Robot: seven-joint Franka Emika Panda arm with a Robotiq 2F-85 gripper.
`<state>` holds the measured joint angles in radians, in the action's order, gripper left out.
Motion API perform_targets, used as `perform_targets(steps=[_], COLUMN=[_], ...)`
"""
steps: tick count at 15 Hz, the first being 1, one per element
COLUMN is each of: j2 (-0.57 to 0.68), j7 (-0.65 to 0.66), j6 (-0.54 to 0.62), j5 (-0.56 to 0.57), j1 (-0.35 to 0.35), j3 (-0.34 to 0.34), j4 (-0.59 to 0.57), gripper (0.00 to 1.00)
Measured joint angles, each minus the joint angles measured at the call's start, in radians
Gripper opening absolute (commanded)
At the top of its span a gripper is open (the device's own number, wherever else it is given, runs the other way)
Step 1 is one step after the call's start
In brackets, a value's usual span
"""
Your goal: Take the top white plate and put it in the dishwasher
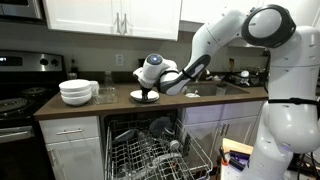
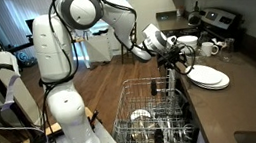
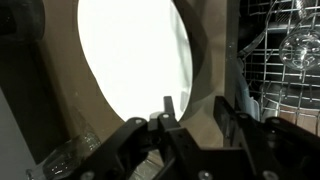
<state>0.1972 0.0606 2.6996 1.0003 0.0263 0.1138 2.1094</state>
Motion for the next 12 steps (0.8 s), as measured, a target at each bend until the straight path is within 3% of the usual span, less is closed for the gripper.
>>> perform_targets(steps=[1, 6, 12], j2=[0.003, 0.011, 0.012], j7=[0.000, 0.000, 0.000], j6=[0.000, 0.000, -0.003], j5=[0.000, 0.000, 0.009], j1=[0.000, -0.001, -0.009], j3=[0.001, 0.004, 0.004], j4=[0.000, 0.000, 0.000], gripper=[0.08, 0.01, 0.10])
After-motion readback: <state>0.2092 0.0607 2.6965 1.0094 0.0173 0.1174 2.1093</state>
